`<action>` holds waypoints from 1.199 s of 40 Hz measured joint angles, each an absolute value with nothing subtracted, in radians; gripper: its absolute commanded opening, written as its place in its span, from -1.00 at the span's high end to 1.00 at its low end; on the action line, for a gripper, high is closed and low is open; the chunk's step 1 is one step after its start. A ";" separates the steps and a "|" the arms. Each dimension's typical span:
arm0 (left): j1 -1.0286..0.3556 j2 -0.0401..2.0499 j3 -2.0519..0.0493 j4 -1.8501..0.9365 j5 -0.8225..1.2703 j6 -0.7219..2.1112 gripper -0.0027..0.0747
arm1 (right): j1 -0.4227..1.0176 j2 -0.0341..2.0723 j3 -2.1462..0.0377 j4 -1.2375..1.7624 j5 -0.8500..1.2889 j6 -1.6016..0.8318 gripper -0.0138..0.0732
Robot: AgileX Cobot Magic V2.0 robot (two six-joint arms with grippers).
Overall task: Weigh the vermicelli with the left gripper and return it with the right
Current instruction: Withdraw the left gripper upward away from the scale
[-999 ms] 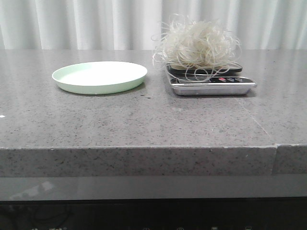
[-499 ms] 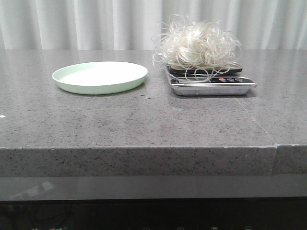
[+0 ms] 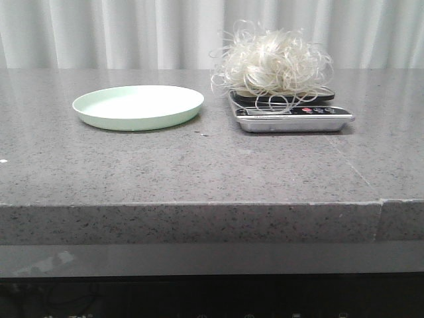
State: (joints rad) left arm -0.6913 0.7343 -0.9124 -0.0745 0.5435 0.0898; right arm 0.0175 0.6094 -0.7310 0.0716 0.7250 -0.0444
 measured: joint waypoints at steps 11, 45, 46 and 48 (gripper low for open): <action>-0.691 0.573 -0.746 -0.077 0.543 0.090 -0.20 | 0.018 0.609 -0.731 0.072 0.725 -0.044 -0.61; -0.691 0.553 -0.728 -0.079 0.539 0.090 -0.20 | 0.268 1.104 -1.078 0.222 0.723 -0.188 -0.61; -0.691 0.553 -0.728 -0.079 0.539 0.090 -0.20 | 0.276 1.135 -1.096 0.222 0.723 -0.188 -0.61; -0.691 0.553 -0.728 -0.079 0.539 0.090 -0.20 | 0.292 1.190 -1.136 0.222 0.719 -0.190 -0.61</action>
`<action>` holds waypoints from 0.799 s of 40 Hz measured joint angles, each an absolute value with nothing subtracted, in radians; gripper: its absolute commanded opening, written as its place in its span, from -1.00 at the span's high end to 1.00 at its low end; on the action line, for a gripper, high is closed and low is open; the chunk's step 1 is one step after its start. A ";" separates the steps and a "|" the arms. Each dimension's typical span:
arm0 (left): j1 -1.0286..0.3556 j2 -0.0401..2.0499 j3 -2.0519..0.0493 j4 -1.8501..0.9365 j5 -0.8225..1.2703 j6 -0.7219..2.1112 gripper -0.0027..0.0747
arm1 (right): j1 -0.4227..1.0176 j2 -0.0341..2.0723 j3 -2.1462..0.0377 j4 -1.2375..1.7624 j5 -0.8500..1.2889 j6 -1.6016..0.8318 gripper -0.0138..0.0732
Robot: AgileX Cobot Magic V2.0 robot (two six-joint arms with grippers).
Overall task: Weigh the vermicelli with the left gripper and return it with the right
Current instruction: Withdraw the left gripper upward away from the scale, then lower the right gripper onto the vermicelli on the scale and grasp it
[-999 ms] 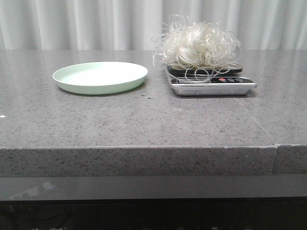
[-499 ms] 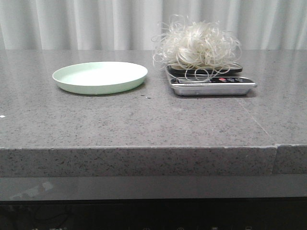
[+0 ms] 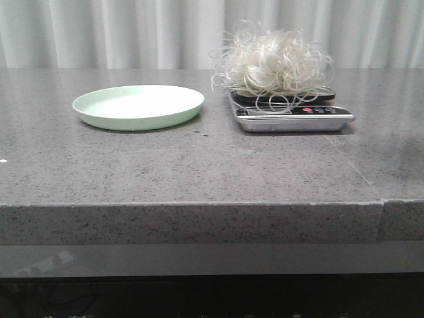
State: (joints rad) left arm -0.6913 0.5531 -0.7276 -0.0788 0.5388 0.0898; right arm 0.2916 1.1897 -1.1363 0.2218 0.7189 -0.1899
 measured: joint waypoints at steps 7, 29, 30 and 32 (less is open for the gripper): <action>-0.691 0.553 -0.728 -0.079 0.539 0.090 -0.20 | 0.321 1.390 -1.288 0.224 0.702 -0.190 -0.61; -0.691 0.553 -0.728 -0.079 0.539 0.090 -0.20 | 0.321 1.783 -1.553 0.171 0.649 -0.191 -0.61; -0.691 0.553 -0.728 -0.079 0.539 0.090 -0.20 | 0.321 1.788 -1.555 0.171 0.645 -0.191 -0.61; -0.691 0.553 -0.728 -0.079 0.539 0.090 -0.20 | 0.321 1.796 -1.559 0.171 0.635 -0.191 -0.58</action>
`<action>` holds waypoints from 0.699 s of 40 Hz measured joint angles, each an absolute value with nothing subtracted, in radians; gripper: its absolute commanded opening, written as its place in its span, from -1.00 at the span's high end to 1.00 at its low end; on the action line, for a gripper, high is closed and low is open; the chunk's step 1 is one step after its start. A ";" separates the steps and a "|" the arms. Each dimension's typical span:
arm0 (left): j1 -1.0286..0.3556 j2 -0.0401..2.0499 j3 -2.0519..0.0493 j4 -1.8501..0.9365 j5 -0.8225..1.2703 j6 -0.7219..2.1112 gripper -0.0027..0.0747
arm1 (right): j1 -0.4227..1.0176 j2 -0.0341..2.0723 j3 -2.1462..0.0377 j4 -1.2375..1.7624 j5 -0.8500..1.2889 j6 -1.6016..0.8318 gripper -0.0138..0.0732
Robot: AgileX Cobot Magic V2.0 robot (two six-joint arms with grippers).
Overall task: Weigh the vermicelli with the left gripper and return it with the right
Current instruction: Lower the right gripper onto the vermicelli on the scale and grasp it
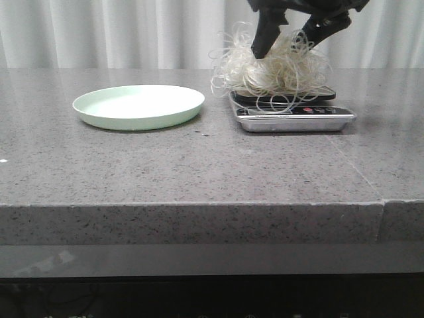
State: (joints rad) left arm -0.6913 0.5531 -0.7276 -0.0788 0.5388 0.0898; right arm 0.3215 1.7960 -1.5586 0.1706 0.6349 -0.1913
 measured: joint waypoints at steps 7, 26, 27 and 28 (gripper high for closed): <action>-0.691 0.553 -0.728 -0.079 0.539 0.090 -0.20 | 0.321 1.804 -1.562 0.171 0.624 -0.191 -0.05; -0.691 0.553 -0.728 -0.079 0.539 0.090 -0.20 | 0.321 1.804 -1.563 0.169 0.620 -0.191 0.24; -0.691 0.553 -0.728 -0.079 0.539 0.090 -0.20 | 0.321 1.804 -1.563 0.169 0.620 -0.191 0.24; -0.691 0.553 -0.728 -0.079 0.539 0.090 -0.20 | 0.321 1.804 -1.563 0.169 0.620 -0.191 0.24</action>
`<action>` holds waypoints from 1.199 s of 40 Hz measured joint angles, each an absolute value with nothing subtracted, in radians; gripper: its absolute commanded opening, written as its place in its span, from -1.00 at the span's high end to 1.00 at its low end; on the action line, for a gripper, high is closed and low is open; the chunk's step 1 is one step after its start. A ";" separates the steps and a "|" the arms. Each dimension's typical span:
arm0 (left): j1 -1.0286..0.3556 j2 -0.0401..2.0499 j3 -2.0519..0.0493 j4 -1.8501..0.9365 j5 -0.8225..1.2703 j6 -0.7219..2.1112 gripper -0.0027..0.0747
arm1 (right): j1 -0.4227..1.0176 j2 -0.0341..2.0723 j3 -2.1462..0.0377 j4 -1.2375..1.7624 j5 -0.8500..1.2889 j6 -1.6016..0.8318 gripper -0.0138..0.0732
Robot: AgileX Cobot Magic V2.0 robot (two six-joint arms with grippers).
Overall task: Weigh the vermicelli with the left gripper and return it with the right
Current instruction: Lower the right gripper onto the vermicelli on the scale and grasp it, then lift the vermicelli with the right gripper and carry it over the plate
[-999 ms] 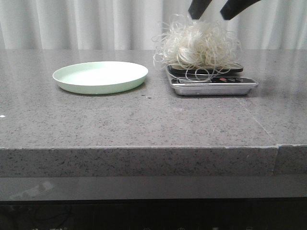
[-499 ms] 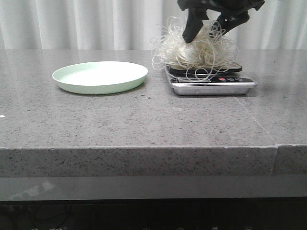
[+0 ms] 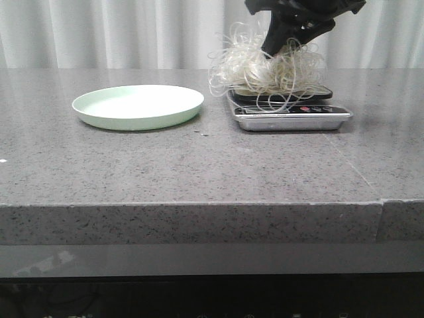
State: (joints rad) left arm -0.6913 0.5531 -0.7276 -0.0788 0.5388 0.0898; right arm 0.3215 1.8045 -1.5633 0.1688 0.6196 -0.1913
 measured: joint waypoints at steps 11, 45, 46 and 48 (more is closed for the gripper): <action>-0.691 0.553 -0.728 -0.079 0.539 0.090 -0.20 | 0.321 1.753 -1.561 0.161 0.634 -0.191 0.24; -0.691 0.553 -0.728 -0.079 0.539 0.090 -0.20 | 0.637 1.804 -1.748 0.154 0.451 -0.191 0.24; -0.691 0.553 -0.728 -0.079 0.539 0.090 -0.20 | 0.643 1.816 -1.755 0.154 0.450 -0.191 0.24; -0.691 0.553 -0.728 -0.079 0.539 0.090 -0.20 | 0.652 1.847 -1.775 0.154 0.450 -0.191 0.24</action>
